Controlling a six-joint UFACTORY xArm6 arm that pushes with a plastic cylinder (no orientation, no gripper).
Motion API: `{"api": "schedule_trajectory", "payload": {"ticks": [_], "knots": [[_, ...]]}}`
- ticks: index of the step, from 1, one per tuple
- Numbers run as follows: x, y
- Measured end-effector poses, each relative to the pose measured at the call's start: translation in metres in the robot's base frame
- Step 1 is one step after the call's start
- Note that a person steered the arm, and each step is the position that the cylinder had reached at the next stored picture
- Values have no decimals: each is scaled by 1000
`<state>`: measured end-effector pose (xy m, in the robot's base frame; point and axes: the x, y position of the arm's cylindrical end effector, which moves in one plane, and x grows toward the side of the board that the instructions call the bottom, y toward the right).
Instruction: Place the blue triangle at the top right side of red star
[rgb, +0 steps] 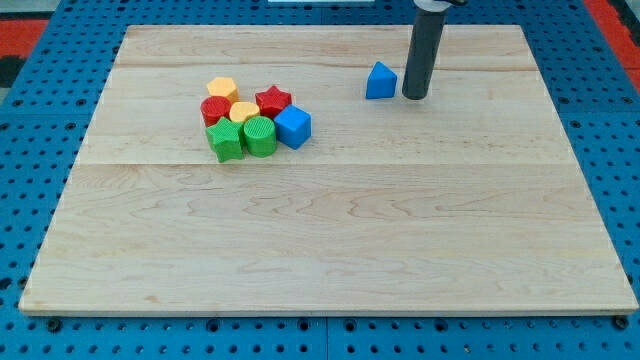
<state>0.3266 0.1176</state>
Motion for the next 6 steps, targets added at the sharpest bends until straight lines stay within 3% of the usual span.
{"api": "schedule_trajectory", "payload": {"ticks": [2,5,6], "knots": [[-16,-3],[-31,-109],[-32,-105]]}}
